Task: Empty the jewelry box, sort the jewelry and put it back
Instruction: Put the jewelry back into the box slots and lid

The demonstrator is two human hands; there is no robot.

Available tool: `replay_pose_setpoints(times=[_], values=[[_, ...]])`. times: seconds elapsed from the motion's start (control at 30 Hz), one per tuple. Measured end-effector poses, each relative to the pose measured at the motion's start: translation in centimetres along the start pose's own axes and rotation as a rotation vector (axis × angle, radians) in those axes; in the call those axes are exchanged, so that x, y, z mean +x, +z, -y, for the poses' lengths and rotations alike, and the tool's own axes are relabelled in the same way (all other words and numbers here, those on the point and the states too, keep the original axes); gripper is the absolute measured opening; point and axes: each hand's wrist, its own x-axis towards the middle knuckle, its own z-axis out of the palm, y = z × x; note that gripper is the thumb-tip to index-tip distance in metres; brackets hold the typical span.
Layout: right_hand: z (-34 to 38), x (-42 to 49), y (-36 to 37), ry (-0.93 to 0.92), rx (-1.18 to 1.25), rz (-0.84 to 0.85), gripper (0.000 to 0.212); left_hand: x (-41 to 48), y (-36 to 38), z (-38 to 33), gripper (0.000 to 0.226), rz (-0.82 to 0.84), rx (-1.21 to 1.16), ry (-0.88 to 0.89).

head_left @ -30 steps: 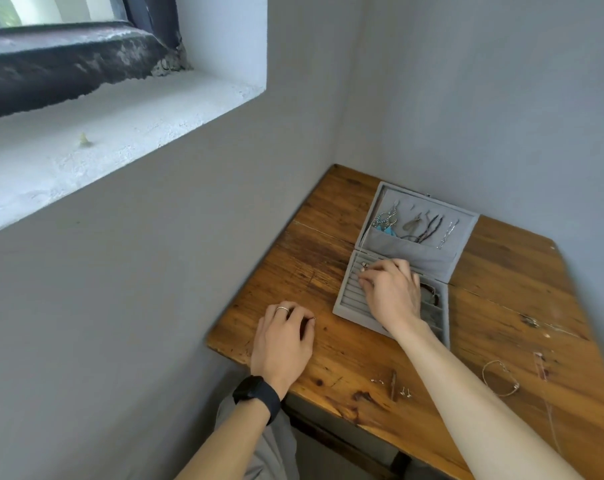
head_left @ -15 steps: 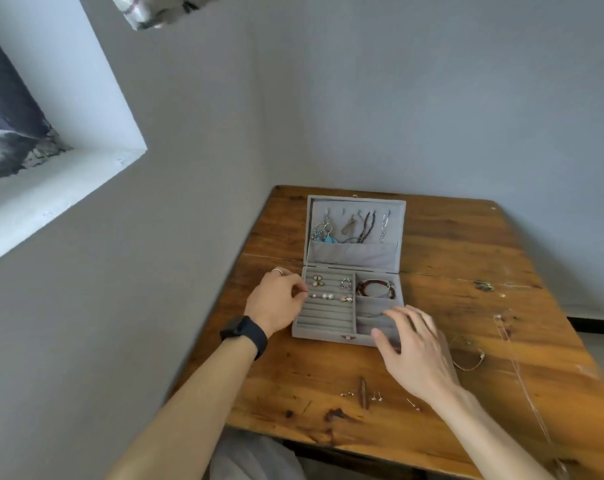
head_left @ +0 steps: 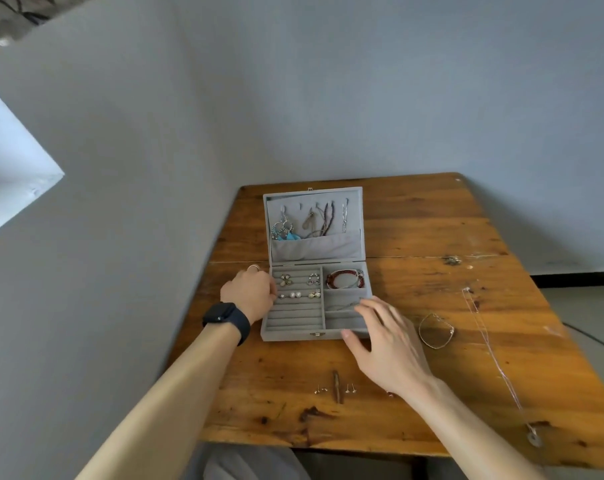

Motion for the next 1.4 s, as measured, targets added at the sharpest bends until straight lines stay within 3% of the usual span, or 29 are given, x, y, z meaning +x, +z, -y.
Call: replay_pose_setpoints(times=[0.17,0.27,0.43,0.77,0.9,1.07,1.2,1.33,1.4], values=[[-0.1,-0.1,0.1,-0.016,-0.013,-0.005,0.06,-0.5,0.9,-0.2,0.008,-0.144,0.043,-0.014],[-0.3,-0.4,0.2,-0.039,-0.027,0.002,0.058,-1.0,1.8,-0.2,0.018,-0.193,0.11,0.015],[-0.6,-1.0,0.4,-0.052,-0.044,0.033,0.055,-2.8,3.0,0.4,0.029,-0.219,-0.047,-0.002],[-0.7,-0.8,-0.2,-0.061,-0.023,0.083,0.051,-4.6,4.2,1.4,0.043,-0.159,-0.049,0.104],[-0.7,-0.5,-1.7,-0.035,0.15,0.086,0.046,-4.6,3.9,1.8,0.043,-0.127,-0.12,0.103],[-1.5,-2.4,-4.5,0.128,0.335,-0.057,0.035,-5.0,3.6,2.2,0.042,-0.114,-0.184,0.118],[-1.9,-5.8,-5.9,0.157,0.359,-0.129,0.027,-6.9,3.3,1.5,0.035,-0.246,-0.256,0.129],[-1.9,-9.6,-5.5,0.159,0.296,-0.074,0.026,-10.8,4.0,-1.8,0.028,-0.439,-0.368,0.228],[-1.8,-11.0,-4.7,0.175,0.282,-0.039,0.026,-12.7,4.9,-4.1,0.027,-0.451,-0.436,0.248]])
